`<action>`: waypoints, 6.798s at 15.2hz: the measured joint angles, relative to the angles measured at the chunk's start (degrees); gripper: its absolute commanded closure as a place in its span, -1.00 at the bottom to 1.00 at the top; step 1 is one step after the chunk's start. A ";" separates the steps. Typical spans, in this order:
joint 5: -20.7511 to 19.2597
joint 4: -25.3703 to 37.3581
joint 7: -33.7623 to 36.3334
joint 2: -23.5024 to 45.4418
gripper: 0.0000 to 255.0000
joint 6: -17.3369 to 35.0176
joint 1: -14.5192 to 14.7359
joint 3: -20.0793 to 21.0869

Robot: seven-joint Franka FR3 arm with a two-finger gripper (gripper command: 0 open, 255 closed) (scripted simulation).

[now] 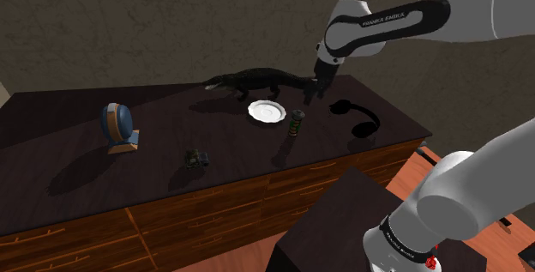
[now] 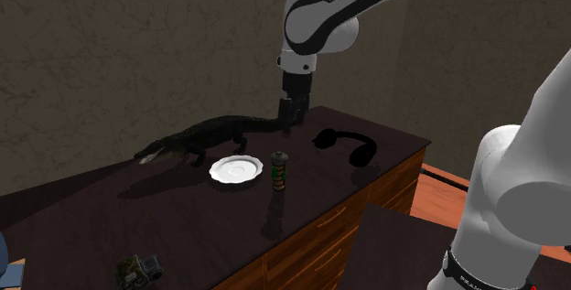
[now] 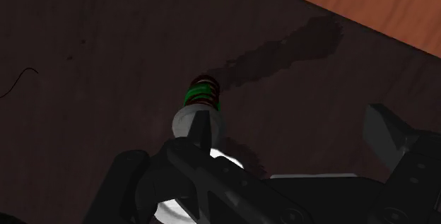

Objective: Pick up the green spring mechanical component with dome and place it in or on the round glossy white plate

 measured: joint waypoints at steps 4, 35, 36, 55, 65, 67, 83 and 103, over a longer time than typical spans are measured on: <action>1.44 3.48 -3.20 8.68 -1.00 4.85 -0.56 -1.92; 7.13 9.49 -9.26 26.66 1.00 15.90 -2.11 -2.82; 7.01 9.63 -9.19 26.46 1.00 15.52 -2.11 -2.87; 4.54 19.49 -6.62 22.59 1.00 2.01 -1.72 -3.35; 8.32 57.44 -5.64 44.62 1.00 -14.26 -3.91 -2.03; 8.96 68.14 -5.14 50.44 1.00 -19.17 -5.03 -1.67; 10.08 73.97 -4.80 60.00 1.00 -15.49 -5.64 -0.78; 10.63 68.83 -5.59 62.05 -1.00 -8.34 -5.41 -0.46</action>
